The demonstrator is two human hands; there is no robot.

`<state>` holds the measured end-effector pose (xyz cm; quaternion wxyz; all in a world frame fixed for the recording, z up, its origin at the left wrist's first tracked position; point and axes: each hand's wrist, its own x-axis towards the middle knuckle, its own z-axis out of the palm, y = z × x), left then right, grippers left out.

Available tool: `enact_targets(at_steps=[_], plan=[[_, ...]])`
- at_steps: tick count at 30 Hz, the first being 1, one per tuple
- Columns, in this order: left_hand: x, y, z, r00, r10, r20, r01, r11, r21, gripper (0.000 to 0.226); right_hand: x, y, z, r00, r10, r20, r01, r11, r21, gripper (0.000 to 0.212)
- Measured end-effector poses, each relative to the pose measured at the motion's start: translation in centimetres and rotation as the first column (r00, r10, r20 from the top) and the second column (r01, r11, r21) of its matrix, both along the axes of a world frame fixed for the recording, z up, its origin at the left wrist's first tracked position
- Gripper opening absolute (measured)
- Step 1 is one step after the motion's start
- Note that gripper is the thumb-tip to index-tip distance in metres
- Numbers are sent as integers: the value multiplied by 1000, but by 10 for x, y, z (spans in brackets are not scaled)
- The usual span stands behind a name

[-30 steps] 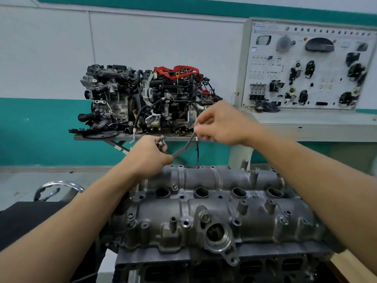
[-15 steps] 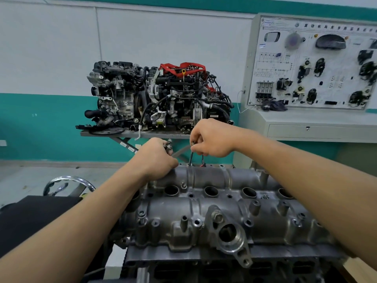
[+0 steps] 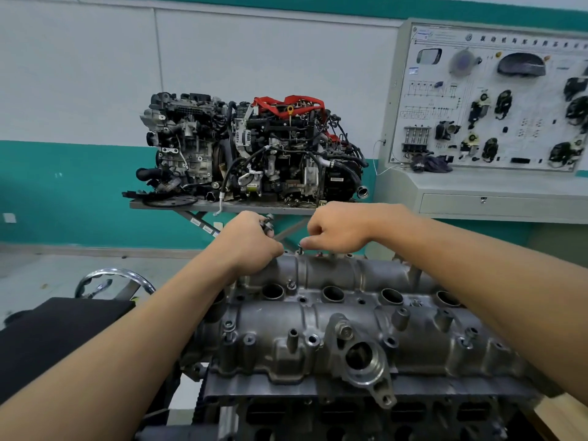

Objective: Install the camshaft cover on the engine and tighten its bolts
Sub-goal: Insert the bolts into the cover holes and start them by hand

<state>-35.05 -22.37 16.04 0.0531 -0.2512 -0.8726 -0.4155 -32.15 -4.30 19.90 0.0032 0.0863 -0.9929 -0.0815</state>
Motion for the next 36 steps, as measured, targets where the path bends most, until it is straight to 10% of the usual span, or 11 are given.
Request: enact_targets(at_steps=[5, 10, 19, 25, 36], plan=[[0, 0, 1, 1000, -14, 21, 14, 1000, 5, 31, 2, -2, -10, 992, 115, -51, -114, 993, 7, 16], [2, 0, 2, 1000, -11, 9, 12, 1000, -11, 33, -5, -12, -20, 968, -15, -249, 39, 995, 91, 61], [3, 3, 1, 1000, -12, -14, 11, 1000, -30, 28, -6, -12, -23, 962, -99, -255, 91, 995, -44, 57], [0, 2, -2, 997, -73, -21, 73, 997, 2, 32, 13, -27, 5, 984, -18, -177, -115, 693, -712, 42], [2, 1, -1, 954, -298, -38, 299, 954, 18, 43, 35, -4, 38, 984, -7, -180, -139, 604, -785, 22]])
